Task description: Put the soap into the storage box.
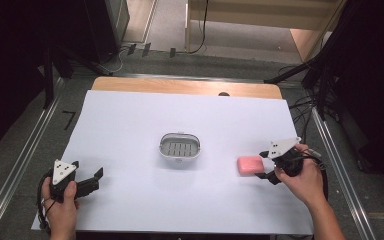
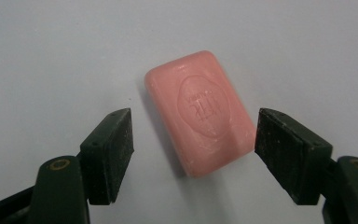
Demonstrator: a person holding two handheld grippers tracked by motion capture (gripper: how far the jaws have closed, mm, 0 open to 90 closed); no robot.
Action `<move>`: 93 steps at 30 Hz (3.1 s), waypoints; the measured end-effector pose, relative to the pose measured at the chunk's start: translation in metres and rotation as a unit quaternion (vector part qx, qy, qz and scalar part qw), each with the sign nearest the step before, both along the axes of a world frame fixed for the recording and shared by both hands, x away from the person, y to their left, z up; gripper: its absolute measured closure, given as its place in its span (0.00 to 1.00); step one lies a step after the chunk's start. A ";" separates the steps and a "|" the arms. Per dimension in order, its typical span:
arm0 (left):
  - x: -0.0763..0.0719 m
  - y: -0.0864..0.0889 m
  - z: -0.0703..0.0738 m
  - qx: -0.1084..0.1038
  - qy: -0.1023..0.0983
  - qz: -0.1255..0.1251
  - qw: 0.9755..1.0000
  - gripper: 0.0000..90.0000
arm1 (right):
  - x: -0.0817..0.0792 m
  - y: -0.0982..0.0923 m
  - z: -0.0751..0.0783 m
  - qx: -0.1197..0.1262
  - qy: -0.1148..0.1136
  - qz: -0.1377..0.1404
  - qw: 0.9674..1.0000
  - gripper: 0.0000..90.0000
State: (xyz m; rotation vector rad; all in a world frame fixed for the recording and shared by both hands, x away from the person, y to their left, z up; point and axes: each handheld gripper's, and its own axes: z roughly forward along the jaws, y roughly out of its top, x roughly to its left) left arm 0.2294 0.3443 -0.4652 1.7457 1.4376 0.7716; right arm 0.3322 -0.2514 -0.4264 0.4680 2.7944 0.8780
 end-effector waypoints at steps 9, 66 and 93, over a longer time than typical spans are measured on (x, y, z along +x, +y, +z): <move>0.000 -0.001 0.000 0.004 0.001 0.000 1.000 0.16 | 0.010 0.017 -0.004 -0.038 0.005 0.032 0.999 0.31; 0.001 -0.001 0.000 0.006 0.004 -0.004 1.000 0.16 | 0.028 0.054 -0.012 -0.132 0.037 0.052 0.989 0.43; 0.000 -0.001 0.000 0.006 0.000 0.003 1.000 0.16 | 0.035 0.108 0.023 -0.096 0.054 0.036 0.993 0.43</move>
